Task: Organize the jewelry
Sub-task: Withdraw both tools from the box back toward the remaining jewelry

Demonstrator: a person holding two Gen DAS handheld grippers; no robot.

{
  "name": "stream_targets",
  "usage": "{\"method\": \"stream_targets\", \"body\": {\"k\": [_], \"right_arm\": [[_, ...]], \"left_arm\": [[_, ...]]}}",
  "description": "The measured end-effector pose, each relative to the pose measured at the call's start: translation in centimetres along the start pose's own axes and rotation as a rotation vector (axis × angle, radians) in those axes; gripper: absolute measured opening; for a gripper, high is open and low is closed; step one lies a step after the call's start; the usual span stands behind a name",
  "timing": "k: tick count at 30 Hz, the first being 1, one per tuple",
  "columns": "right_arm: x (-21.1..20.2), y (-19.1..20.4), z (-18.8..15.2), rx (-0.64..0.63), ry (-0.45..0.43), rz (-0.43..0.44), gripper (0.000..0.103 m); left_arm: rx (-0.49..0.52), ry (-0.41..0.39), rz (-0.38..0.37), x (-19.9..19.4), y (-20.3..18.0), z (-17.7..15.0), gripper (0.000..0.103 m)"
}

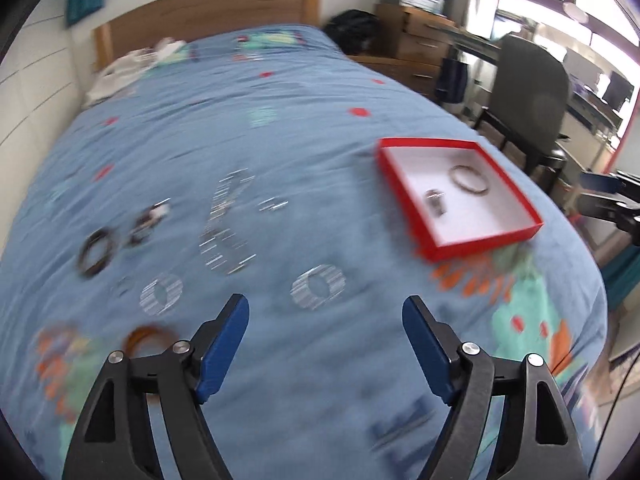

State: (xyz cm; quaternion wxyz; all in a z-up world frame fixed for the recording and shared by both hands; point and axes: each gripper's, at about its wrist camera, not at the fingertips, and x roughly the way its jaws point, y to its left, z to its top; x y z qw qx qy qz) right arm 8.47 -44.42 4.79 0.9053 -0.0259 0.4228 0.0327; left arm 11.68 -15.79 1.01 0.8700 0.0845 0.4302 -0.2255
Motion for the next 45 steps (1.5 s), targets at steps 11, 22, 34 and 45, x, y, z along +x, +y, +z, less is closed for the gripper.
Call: {"method": "stream_targets", "body": {"k": [11, 22, 34, 45], "right_arm": [[-3.7, 10.8, -2.3, 0.025, -0.064, 0.064, 0.070], [-2.9, 16.3, -3.6, 0.089, -0.083, 0.077, 0.070], [0.9, 18.0, -2.5, 0.088, -0.061, 0.077, 0.070], [5.5, 18.9, -1.4, 0.078, -0.037, 0.090, 0.070]], "left_arm": [[-0.183, -0.021, 0.146, -7.2, 11.2, -8.9, 0.081], [-0.287, -0.024, 0.194, -8.8, 15.5, -12.5, 0.087], [-0.289, -0.011, 0.213, -6.1, 16.1, -11.2, 0.089], [-0.298, 0.013, 0.198, -2.7, 16.7, -10.0, 0.089]]}}
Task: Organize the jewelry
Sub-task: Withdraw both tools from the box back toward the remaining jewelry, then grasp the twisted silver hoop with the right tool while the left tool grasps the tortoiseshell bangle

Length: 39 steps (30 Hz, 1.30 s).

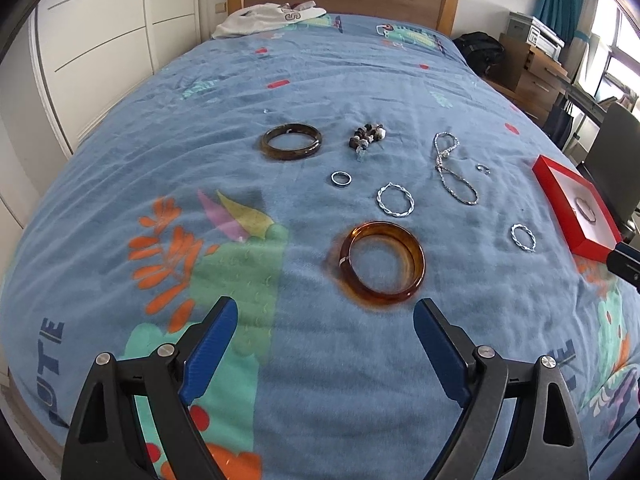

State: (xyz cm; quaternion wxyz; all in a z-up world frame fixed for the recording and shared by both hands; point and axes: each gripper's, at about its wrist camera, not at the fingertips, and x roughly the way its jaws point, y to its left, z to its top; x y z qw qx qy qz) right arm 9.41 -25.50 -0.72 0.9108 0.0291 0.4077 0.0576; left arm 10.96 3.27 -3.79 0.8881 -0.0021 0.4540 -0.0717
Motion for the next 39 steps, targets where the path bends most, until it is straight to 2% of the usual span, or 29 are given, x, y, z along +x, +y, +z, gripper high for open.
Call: {"method": "stream_targets", "body": {"k": [9, 27, 33, 39], "right_arm": [[3.6, 0.5, 0.6, -0.001, 0.032, 0.016, 0.070], [10.7, 1.1, 1.6, 0.005, 0.090, 0.029, 0.070], [12.7, 1.0, 1.7, 0.005, 0.113, 0.023, 0.069], [13.5, 1.0, 1.4, 0.005, 0.121, 0.021, 0.069]], "left_arm": [[0.010, 0.015, -0.046, 2.5, -1.3, 0.8, 0.089], [0.032, 0.055, -0.030, 7.9, -2.5, 1.7, 0.091], [0.029, 0.059, -0.027, 9.0, -2.6, 2.1, 0.091], [0.018, 0.033, -0.073, 8.3, -2.9, 2.6, 0.091]]}}
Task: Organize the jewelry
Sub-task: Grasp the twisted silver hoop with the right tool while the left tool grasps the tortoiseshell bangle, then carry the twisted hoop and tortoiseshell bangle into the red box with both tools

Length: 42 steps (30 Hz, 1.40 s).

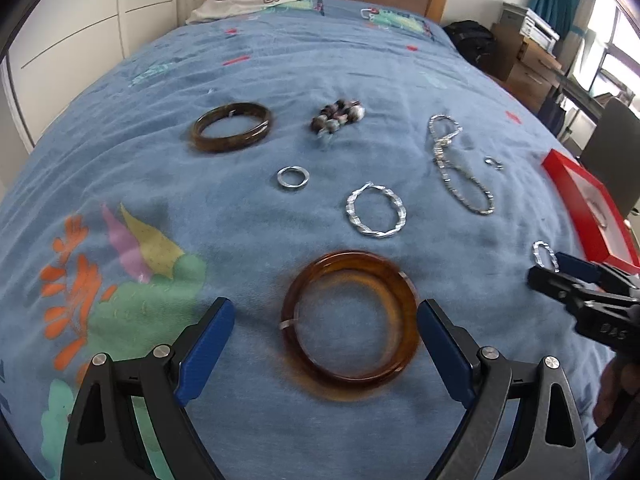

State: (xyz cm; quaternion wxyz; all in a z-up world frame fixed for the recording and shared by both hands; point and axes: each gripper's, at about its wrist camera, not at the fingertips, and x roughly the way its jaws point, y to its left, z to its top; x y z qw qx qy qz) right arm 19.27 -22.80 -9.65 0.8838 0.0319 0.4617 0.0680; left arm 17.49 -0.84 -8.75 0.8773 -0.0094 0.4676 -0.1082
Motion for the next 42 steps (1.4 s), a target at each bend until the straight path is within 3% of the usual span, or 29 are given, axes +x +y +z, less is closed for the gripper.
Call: {"method": "stream_targets", "body": {"k": [11, 13, 15, 30, 35, 42], "right_arm": [[0.5, -0.1, -0.3, -0.008, -0.003, -0.002, 0.067], [0.6, 0.0, -0.3, -0.012, -0.008, -0.014, 0.057], [0.5, -0.2, -0.3, 0.002, -0.013, -0.025, 0.038], [-1.0, -1.0, 0.0, 0.036, -0.034, 0.005, 0.037], [-3.6, -1.7, 0.1, 0.056, -0.072, 0.010, 0.037], [-8.7, -4.8, 0.1, 0.087, -0.141, -0.025, 0.037]], "left_arm": [[0.056, 0.021, 0.031, 1.8, -1.2, -0.7, 0.091], [0.065, 0.019, 0.034, 1.9, -1.3, -0.8, 0.084], [0.078, 0.011, 0.031, 1.8, -1.5, -0.9, 0.074], [0.082, -0.024, 0.007, -0.8, -1.8, -0.4, 0.074], [0.090, -0.044, -0.017, -2.6, -3.0, 0.3, 0.074], [0.138, -0.063, -0.111, -4.4, -7.5, 2.1, 0.074]]}}
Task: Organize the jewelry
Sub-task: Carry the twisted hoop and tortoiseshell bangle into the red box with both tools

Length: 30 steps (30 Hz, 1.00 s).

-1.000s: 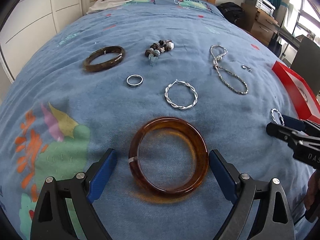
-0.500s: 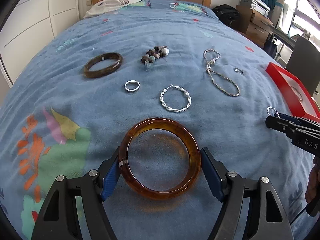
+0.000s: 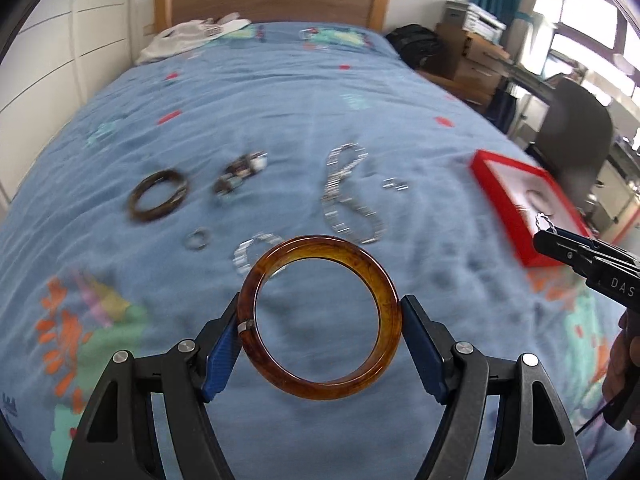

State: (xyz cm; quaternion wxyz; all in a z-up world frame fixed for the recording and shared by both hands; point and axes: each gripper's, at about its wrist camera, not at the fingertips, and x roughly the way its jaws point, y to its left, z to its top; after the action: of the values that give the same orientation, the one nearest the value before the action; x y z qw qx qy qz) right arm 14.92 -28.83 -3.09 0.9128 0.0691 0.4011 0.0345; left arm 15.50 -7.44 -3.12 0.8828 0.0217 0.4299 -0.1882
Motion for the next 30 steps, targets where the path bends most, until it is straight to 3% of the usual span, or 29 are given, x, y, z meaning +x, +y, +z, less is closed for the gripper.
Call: {"method": "stream_targets", "body": {"k": [7, 15, 21, 30], "right_arm": [[-3.2, -7.4, 0.6, 0.040, -0.018, -0.084, 0.037], [-2.5, -15.7, 2.9, 0.044, 0.007, -0.130, 0.038], [0.8, -21.1, 6.3, -0.007, 0.074, -0.063, 0.038], [6.7, -25.0, 9.5, -0.115, 0.166, -0.060, 0.038]], "left_arm": [[0.079, -0.006, -0.141, 1.6, -7.4, 3.6, 0.074], [0.175, -0.014, -0.266, 6.0, -16.6, 9.3, 0.074], [0.237, 0.014, -0.302, 10.8, -22.2, 13.0, 0.074], [0.330, 0.120, -0.305, 17.1, -25.7, 14.6, 0.074]]}}
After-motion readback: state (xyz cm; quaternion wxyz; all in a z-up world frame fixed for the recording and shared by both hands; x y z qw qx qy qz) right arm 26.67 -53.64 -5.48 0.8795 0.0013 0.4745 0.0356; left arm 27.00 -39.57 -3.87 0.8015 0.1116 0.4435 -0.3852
